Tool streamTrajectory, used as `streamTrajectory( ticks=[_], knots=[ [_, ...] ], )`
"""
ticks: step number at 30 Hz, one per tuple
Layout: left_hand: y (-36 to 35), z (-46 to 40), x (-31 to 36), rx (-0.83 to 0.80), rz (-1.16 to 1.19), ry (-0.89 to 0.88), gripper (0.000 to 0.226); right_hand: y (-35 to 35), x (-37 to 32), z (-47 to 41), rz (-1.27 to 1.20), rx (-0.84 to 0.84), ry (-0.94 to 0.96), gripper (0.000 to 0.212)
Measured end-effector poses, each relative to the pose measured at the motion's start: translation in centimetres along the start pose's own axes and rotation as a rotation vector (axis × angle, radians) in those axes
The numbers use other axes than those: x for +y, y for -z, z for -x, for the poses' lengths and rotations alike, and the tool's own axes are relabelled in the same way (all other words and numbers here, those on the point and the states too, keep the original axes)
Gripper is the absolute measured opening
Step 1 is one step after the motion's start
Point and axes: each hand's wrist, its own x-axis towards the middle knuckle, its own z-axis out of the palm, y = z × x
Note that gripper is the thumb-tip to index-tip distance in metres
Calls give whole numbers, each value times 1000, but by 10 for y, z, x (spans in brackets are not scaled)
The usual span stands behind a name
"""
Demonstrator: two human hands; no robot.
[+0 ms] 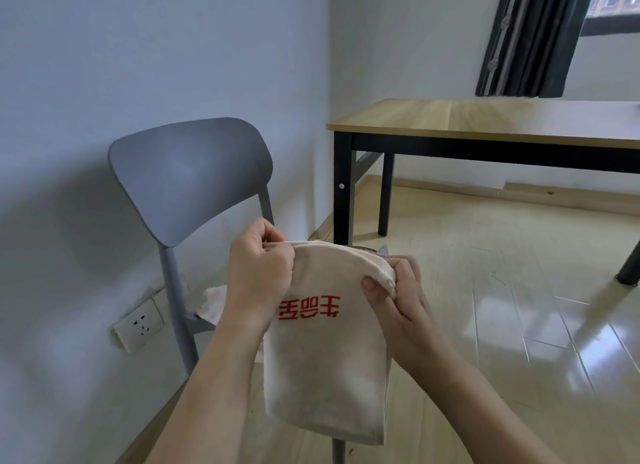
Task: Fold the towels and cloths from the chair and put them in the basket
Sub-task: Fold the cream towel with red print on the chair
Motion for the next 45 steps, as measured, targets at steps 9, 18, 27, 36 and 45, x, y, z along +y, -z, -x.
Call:
streamTrajectory(
  ticks=[9,18,27,36,45],
  knots=[
    [7,0,-6,-264,-43,-180,18,4,-10,-8,-362,80,-190,43],
    [0,5,-11,-420,-178,-256,27,18,-20,-16,-85,259,-9,28],
    [-8,6,-21,-689,-723,-244,23,36,-26,-19,46,202,147,19],
    [-11,7,-18,-223,-867,-451,48,41,-11,-15,203,168,169,23],
    [-17,22,3,-219,-787,-537,27,62,-26,-15,433,-3,103,28]
  ],
)
